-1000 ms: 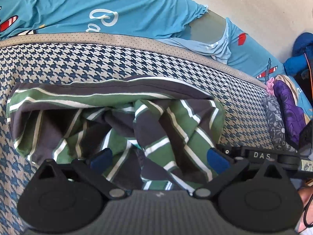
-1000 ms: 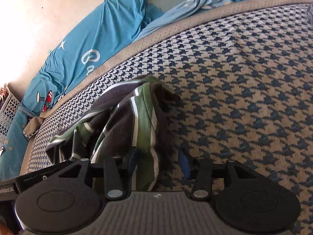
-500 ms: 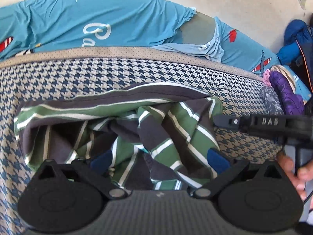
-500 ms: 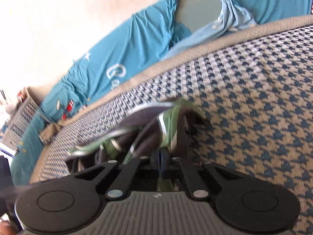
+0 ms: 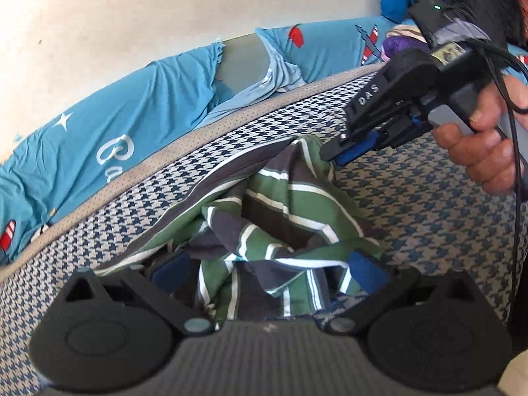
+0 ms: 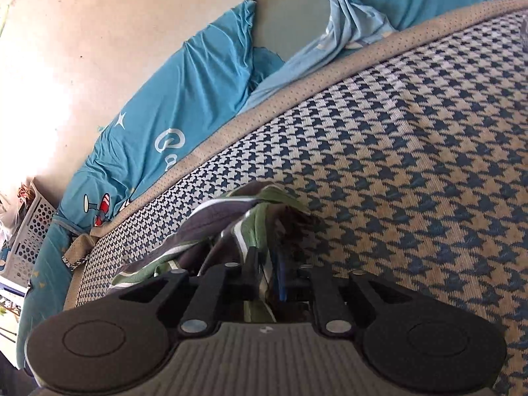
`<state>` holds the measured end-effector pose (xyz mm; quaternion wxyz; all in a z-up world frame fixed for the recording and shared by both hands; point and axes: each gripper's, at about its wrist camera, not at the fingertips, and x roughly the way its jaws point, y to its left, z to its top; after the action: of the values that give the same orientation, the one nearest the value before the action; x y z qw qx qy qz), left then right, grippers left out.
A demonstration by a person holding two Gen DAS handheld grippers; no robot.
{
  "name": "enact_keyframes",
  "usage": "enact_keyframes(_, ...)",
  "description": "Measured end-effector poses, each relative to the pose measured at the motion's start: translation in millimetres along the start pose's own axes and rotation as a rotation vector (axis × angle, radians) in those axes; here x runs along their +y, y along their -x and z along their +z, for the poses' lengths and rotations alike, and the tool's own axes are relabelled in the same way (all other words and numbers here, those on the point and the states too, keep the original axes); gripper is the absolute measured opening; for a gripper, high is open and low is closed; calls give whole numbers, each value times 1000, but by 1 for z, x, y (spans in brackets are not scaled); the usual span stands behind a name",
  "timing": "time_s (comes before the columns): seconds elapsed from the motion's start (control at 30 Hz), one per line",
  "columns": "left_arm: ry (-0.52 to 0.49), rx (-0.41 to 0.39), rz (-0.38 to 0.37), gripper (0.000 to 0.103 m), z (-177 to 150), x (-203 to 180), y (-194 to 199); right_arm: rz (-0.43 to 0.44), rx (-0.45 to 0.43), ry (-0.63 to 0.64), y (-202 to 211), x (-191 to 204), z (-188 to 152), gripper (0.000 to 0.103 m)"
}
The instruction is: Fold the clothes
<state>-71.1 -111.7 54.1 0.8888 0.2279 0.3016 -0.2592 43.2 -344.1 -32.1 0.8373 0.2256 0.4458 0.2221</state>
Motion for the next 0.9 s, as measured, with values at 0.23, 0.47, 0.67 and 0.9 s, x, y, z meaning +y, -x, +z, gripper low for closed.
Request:
enact_keyframes(0.23,-86,-37,58,103,2,-23,-7,-33,41,5,-8,-1,-6,27)
enact_keyframes(0.47,-264,-78,119,103,-4,-45,-11,-32,63,50,-11,6,-8,28)
enact_keyframes(0.67,-420,-33,147,95,-18,-70,-28,-44,54,37,-10,5,-6,31)
enact_keyframes(0.9,-294,-31,148,71,-3,-57,-37,-49,53,52,-11,7,-5,32)
